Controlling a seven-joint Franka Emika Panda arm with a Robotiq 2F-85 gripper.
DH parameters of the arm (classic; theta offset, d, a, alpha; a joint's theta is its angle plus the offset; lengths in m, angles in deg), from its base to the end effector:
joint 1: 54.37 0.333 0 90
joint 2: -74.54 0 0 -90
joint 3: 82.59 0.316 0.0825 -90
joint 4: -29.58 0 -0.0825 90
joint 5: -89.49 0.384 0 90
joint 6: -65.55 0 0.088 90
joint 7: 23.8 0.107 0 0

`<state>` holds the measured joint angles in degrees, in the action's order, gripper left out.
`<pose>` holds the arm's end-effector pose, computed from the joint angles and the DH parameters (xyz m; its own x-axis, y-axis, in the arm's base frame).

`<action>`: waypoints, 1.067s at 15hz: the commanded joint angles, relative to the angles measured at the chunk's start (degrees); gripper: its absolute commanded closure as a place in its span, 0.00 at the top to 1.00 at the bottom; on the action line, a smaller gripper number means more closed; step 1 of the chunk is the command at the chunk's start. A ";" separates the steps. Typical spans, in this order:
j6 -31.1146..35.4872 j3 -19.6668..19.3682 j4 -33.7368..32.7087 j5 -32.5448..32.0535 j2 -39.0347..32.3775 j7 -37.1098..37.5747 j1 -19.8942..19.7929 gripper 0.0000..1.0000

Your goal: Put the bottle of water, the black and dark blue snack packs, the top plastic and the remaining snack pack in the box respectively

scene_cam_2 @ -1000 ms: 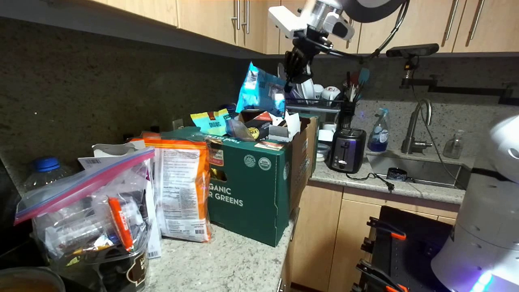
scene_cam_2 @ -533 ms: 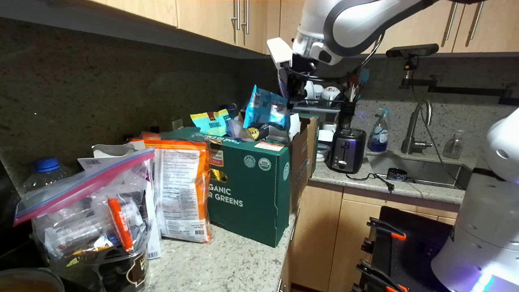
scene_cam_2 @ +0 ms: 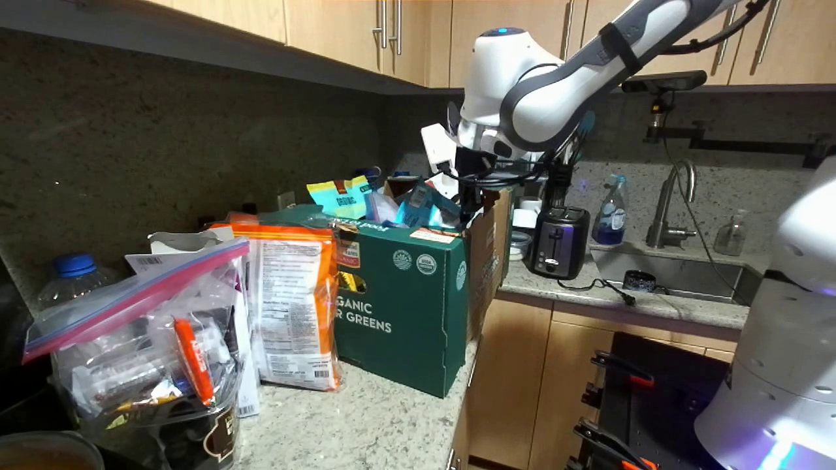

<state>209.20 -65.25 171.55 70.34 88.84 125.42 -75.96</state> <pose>0.4699 -0.0313 0.4057 -0.7574 -0.6528 -0.0132 -0.5979 0.7016 -0.3877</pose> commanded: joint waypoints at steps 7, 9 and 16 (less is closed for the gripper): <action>0.04 8.75 0.27 4.05 -0.63 -0.08 -9.77 0.34; -0.06 8.80 0.11 5.45 0.41 -0.22 -9.37 0.48; -0.53 7.66 -0.56 12.95 5.19 -1.28 -2.81 1.00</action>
<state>209.27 -57.36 170.45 79.32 90.51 125.18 -81.32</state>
